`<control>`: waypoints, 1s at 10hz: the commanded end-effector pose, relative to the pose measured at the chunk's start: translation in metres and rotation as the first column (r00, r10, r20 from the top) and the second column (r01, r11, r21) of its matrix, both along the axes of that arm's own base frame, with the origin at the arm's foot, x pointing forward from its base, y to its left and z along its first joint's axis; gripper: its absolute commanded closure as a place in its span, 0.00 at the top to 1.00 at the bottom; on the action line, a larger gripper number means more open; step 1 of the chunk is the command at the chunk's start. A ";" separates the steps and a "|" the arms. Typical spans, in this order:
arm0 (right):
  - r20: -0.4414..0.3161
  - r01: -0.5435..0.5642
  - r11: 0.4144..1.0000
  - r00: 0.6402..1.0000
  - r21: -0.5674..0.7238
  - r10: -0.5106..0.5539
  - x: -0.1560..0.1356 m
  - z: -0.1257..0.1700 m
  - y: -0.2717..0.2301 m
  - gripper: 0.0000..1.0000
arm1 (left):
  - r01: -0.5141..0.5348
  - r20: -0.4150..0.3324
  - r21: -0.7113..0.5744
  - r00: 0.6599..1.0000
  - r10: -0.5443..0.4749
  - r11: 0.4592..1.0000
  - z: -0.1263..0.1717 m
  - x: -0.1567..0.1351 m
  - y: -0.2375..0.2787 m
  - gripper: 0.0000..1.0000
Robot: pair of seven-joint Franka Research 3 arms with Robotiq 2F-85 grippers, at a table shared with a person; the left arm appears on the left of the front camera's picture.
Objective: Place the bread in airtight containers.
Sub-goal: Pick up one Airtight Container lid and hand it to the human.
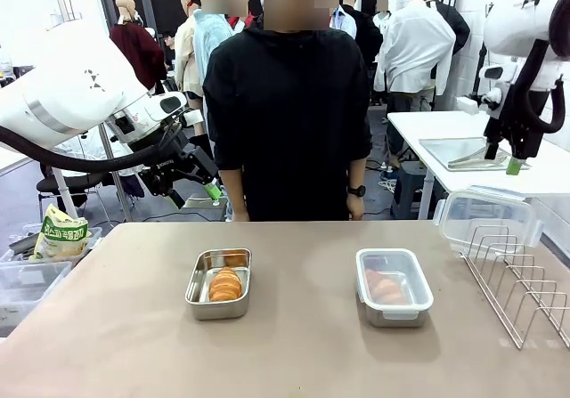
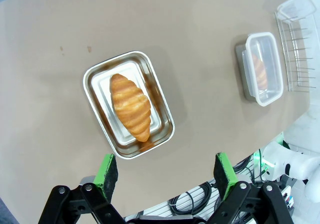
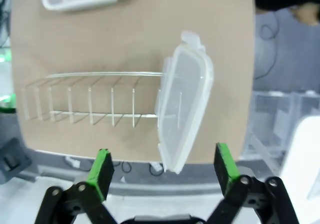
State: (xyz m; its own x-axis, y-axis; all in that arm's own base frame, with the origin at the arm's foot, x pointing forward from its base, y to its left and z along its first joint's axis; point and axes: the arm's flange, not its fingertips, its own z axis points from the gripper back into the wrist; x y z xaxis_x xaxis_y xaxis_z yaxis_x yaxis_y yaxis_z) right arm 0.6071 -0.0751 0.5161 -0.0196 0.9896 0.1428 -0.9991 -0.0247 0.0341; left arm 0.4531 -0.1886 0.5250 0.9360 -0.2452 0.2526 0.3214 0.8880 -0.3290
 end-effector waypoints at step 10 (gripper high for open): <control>-0.050 0.079 0.994 0.996 0.082 -0.075 0.036 -0.075 -0.008 1.00 | -0.004 0.005 0.019 1.000 0.004 1.000 0.001 0.000 0.001 1.00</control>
